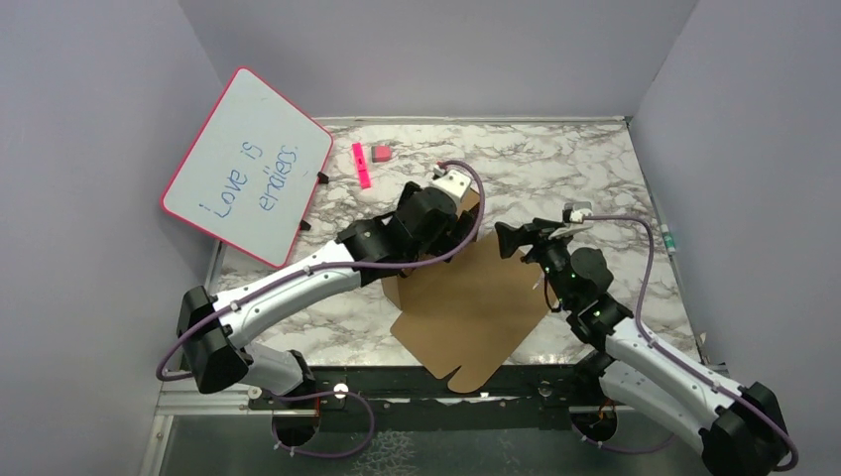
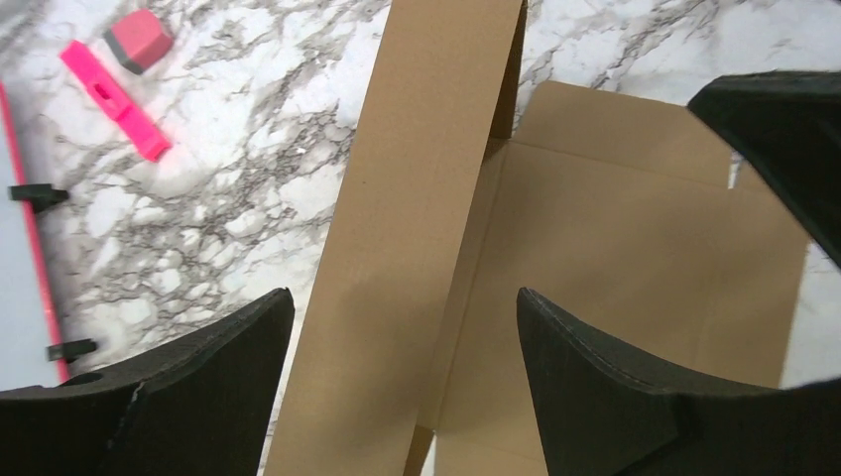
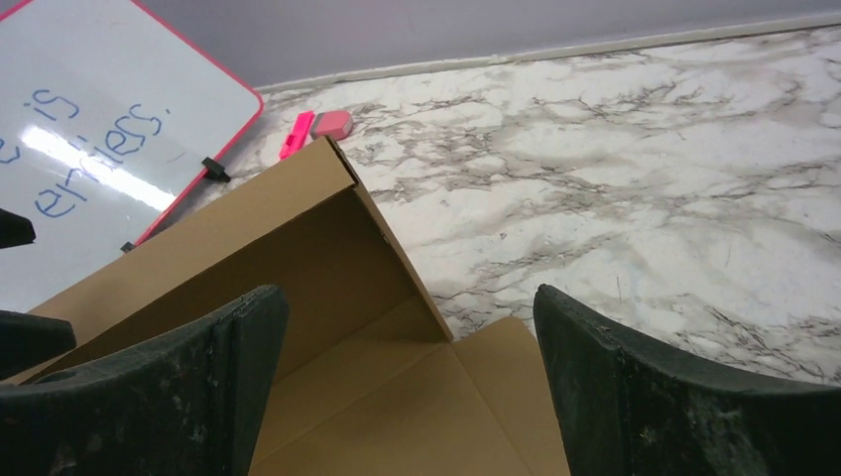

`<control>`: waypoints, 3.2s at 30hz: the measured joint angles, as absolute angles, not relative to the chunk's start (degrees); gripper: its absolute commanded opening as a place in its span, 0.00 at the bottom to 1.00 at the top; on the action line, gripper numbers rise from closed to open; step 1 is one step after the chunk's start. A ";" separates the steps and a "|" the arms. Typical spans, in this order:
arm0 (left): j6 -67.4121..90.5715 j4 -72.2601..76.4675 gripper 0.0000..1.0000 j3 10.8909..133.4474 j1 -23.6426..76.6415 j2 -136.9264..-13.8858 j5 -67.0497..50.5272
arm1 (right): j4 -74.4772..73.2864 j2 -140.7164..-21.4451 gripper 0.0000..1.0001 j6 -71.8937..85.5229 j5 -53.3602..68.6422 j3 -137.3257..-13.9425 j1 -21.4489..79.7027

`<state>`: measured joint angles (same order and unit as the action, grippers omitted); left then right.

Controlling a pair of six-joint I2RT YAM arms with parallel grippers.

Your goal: Fold the paper box

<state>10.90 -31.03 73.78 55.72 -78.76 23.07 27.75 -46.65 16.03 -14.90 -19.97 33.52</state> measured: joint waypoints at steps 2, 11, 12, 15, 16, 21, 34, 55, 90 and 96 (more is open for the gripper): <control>9.78 -31.70 0.82 74.37 58.17 -79.79 27.55 | 24.69 -43.75 1.00 16.78 -16.14 -19.75 33.52; 4.84 -34.30 0.77 78.63 65.78 -91.29 47.18 | 13.72 -33.43 1.00 20.53 -19.00 -19.40 33.41; 4.45 -34.87 0.75 79.20 66.19 -92.90 48.99 | 12.69 -32.56 1.00 20.95 -19.00 -19.40 33.41; 3.07 -36.34 0.63 80.23 66.85 -96.66 54.57 | 10.04 -30.65 1.00 21.54 -19.07 -19.40 33.41; 2.66 -36.45 0.60 80.27 66.89 -97.49 56.07 | 9.28 -30.13 1.00 21.63 -19.20 -19.40 33.41; 0.71 -37.43 0.47 81.21 66.74 -99.68 62.30 | 6.66 -28.25 0.99 21.61 -20.14 -19.40 33.41; -0.54 -38.46 0.06 82.06 60.75 -99.37 61.34 | -1.52 -26.83 0.98 19.20 -19.40 -25.36 33.41; 14.20 -34.35 0.08 69.21 32.27 -86.41 19.42 | -17.32 -35.81 0.97 12.91 -10.74 -56.69 33.39; 11.33 -27.83 0.99 60.03 26.22 -61.08 12.10 | -38.54 -78.89 0.82 7.22 2.50 -91.70 41.06; 9.10 -27.00 0.99 54.37 17.47 -61.08 11.99 | -45.39 -87.61 0.80 7.94 -7.03 -101.06 48.16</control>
<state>9.10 -27.00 54.37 17.47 -61.08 11.99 -45.39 -87.61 7.94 -7.03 -101.06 48.16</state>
